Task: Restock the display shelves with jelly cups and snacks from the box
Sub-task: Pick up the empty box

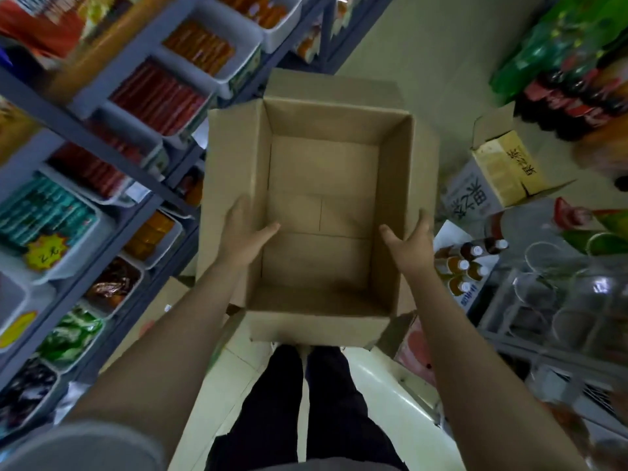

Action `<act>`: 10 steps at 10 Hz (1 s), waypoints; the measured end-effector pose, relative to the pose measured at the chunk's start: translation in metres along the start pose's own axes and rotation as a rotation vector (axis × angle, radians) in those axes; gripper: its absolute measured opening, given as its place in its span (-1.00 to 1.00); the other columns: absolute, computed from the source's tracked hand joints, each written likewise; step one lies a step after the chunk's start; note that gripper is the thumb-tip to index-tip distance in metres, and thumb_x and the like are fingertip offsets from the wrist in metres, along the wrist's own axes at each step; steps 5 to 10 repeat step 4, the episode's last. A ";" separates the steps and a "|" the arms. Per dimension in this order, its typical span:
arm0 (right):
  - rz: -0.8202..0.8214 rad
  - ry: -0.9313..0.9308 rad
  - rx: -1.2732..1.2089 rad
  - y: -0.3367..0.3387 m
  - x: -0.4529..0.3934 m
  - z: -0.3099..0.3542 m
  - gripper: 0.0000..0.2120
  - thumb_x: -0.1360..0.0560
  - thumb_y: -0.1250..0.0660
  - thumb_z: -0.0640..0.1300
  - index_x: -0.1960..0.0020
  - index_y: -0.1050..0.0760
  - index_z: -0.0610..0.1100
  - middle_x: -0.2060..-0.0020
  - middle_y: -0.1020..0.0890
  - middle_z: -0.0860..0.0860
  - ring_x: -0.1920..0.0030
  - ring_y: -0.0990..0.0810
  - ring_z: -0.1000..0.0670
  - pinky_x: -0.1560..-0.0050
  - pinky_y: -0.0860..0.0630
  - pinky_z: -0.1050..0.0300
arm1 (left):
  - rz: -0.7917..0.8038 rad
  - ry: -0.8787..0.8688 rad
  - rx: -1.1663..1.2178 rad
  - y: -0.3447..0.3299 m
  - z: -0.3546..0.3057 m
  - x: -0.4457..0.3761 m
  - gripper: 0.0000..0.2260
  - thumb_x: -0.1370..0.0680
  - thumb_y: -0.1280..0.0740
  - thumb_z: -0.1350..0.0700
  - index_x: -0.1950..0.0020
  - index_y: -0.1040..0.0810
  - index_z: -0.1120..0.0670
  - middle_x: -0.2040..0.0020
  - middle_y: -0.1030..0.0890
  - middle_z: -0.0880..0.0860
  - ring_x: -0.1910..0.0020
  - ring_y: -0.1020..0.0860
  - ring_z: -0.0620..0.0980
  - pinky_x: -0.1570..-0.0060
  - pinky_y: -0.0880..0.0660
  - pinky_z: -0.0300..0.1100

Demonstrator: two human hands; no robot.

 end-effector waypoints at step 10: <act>0.082 0.203 -0.167 0.036 0.047 0.094 -0.75 -0.56 -0.40 -0.09 -0.18 -0.57 -0.19 -0.03 -0.65 -0.04 -0.10 -0.62 -0.04 0.00 -0.44 0.35 | 0.078 -0.154 0.002 -0.008 -0.116 0.072 -0.64 -0.57 -0.41 -0.01 -0.34 -0.53 0.03 -0.08 -0.62 -0.05 -0.10 -0.59 -0.10 0.06 -0.47 -0.32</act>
Point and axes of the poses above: each hand's wrist, its own x-axis away from the middle knuckle, its own y-axis out of the back of the hand, z = x × y, the point moved 10 cm from there along -x, towards the middle knuckle
